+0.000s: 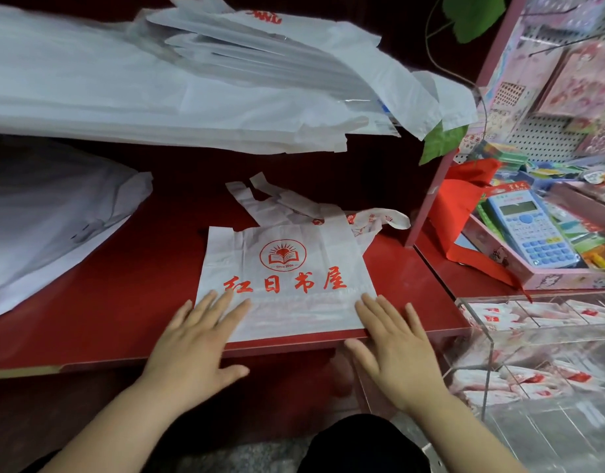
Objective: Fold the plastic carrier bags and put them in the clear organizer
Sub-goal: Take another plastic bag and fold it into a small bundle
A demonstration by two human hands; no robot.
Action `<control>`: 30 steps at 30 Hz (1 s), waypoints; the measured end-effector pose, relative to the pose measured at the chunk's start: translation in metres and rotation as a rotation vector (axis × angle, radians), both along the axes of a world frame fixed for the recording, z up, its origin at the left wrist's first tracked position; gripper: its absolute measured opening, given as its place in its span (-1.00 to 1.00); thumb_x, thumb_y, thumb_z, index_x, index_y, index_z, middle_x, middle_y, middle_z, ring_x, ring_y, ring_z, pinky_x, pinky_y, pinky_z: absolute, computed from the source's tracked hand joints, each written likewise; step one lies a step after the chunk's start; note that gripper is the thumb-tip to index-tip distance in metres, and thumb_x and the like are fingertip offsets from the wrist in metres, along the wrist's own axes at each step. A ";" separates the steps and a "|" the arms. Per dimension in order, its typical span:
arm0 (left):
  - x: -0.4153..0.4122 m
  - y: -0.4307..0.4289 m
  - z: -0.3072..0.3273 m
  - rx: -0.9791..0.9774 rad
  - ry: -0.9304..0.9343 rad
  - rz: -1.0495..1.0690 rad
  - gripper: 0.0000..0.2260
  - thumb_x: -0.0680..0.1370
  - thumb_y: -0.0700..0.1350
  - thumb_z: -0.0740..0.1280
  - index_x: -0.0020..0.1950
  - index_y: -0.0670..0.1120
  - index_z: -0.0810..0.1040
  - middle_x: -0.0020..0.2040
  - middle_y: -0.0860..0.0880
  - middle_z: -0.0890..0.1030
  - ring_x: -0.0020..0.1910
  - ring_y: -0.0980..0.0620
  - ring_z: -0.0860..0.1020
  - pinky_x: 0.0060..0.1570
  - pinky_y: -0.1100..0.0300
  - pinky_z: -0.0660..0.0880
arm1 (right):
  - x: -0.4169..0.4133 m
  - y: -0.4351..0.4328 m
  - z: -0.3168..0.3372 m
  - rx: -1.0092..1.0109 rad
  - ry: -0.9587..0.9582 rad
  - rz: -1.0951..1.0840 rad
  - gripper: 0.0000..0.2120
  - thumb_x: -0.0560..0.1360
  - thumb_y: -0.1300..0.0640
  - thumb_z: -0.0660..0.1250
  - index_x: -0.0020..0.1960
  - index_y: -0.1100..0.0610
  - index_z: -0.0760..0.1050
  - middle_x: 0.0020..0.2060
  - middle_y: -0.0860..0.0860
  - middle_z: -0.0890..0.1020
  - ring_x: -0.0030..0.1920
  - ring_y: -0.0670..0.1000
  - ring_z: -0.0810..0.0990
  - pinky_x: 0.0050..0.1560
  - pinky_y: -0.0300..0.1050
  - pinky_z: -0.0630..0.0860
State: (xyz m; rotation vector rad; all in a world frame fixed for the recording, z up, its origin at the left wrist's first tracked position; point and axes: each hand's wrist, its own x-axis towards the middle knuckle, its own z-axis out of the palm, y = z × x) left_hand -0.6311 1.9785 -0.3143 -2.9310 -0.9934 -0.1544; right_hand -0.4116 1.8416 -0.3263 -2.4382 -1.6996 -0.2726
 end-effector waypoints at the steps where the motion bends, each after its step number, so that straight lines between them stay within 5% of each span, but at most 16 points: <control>1: -0.011 0.006 -0.006 0.019 -0.034 -0.035 0.05 0.05 0.25 0.58 0.43 -0.06 0.26 0.29 -0.13 0.49 0.26 -0.06 0.48 0.31 0.19 0.08 | 0.003 -0.001 0.005 -0.042 0.027 -0.014 -0.20 0.53 -0.30 -0.32 0.17 0.11 0.56 0.17 0.01 0.58 0.16 0.06 0.57 0.33 0.00 0.18; 3: -0.030 0.011 -0.018 0.066 -0.121 -0.100 -0.21 0.16 0.11 0.56 0.31 -0.03 0.34 0.17 -0.12 0.59 0.21 -0.04 0.46 0.34 0.21 0.00 | 0.010 0.001 0.011 -0.073 0.081 -0.026 0.01 0.31 -0.45 -0.52 0.36 -0.01 0.36 0.38 -0.12 0.36 0.41 -0.01 0.29 0.43 0.01 -0.06; 5: -0.043 0.007 -0.023 0.127 -0.240 -0.159 -0.50 0.35 0.05 0.29 0.27 -0.01 0.36 0.13 -0.10 0.61 0.16 -0.01 0.39 0.32 0.22 0.05 | 0.011 0.011 0.023 -0.150 0.143 -0.036 -0.01 0.20 -0.45 -0.51 0.44 -0.12 0.17 0.45 -0.23 0.15 0.49 -0.04 -0.02 0.42 0.02 -0.25; 9: -0.047 -0.005 -0.025 0.266 -0.450 -0.197 -0.56 0.30 -0.17 0.11 0.17 -0.06 0.40 -0.05 0.00 0.57 -0.12 -0.02 0.39 -0.08 0.16 0.29 | 0.001 0.047 0.035 -0.304 0.086 -0.006 -0.49 0.59 -0.19 -0.17 0.50 -0.05 0.02 0.50 -0.13 0.00 0.49 0.06 -0.17 0.40 0.13 -0.33; 11: -0.045 -0.006 -0.023 0.282 -0.503 -0.199 -0.57 0.28 -0.23 0.10 0.14 -0.10 0.44 -0.20 -0.03 0.57 -0.21 0.00 0.35 -0.20 0.18 0.27 | -0.011 0.061 0.031 -0.225 0.002 0.011 -0.49 0.61 -0.11 -0.11 0.50 0.06 0.03 0.50 0.02 0.04 0.49 0.14 -0.07 0.41 0.17 -0.25; 13: -0.043 -0.007 -0.021 0.310 -0.502 -0.177 -0.61 0.24 -0.23 0.18 0.02 -0.13 0.55 -0.32 -0.04 0.58 -0.24 0.00 0.32 -0.25 0.17 0.23 | -0.030 0.061 0.028 0.133 -0.066 0.082 -0.53 0.55 0.01 0.00 0.35 0.22 0.35 0.34 0.18 0.40 0.36 0.21 0.32 0.38 0.19 0.08; 15: -0.036 -0.013 -0.017 0.288 -0.482 -0.138 -0.65 0.04 -0.30 0.44 -0.18 -0.18 0.66 -0.40 -0.03 0.56 -0.27 0.01 0.35 -0.28 0.19 0.27 | -0.050 0.050 0.021 0.334 0.066 0.300 -0.58 0.41 0.10 0.08 0.21 0.19 0.44 0.15 0.13 0.58 0.22 0.15 0.43 0.29 0.07 0.18; 17: -0.026 -0.022 -0.015 0.266 -0.468 -0.115 -0.63 -0.10 -0.28 0.53 -0.32 -0.16 0.66 -0.45 0.00 0.54 -0.34 0.00 0.44 -0.38 0.24 0.36 | -0.069 0.036 0.006 0.287 0.158 0.473 -0.49 0.28 0.10 0.11 0.23 0.13 0.35 0.16 0.08 0.58 0.22 0.03 0.38 0.30 -0.03 0.16; 19: -0.013 -0.035 -0.014 0.244 -0.528 -0.125 -0.93 0.16 -0.14 0.38 -0.41 -0.09 0.61 -0.48 0.01 0.51 -0.33 0.01 0.38 -0.37 0.24 0.29 | -0.074 0.025 -0.008 0.236 0.160 0.532 -0.48 0.25 0.08 0.14 0.22 0.09 0.34 0.15 0.05 0.59 0.21 -0.02 0.40 0.29 -0.10 0.19; 21: 0.001 -0.044 -0.019 0.260 -0.565 -0.138 -0.82 0.26 -0.10 0.19 -0.42 -0.06 0.57 -0.46 0.00 0.49 -0.30 0.00 0.28 -0.33 0.19 0.19 | -0.068 0.021 -0.019 0.249 0.166 0.542 -0.63 0.31 0.08 0.18 0.11 0.07 0.43 0.07 0.04 0.64 0.16 -0.02 0.45 0.23 -0.12 0.27; 24: 0.009 -0.052 -0.023 0.248 -0.571 -0.151 -0.80 0.29 -0.11 0.17 -0.35 -0.05 0.60 -0.32 0.02 0.57 -0.22 0.02 0.34 -0.23 0.18 0.25 | -0.055 0.020 -0.021 0.383 0.309 0.516 -0.81 0.34 0.15 0.23 -0.13 0.11 0.58 -0.07 0.07 0.68 0.05 0.02 0.55 0.16 -0.17 0.36; 30: -0.032 -0.017 -0.020 0.305 -0.540 -0.106 -0.81 0.23 -0.15 0.25 -0.32 -0.07 0.65 -0.32 0.05 0.62 -0.18 0.09 0.38 0.02 0.16 0.28 | -0.025 0.008 -0.011 0.382 0.441 0.457 -0.81 0.35 0.15 0.23 -0.07 0.02 0.54 -0.07 0.04 0.67 0.08 -0.04 0.52 0.33 -0.41 0.14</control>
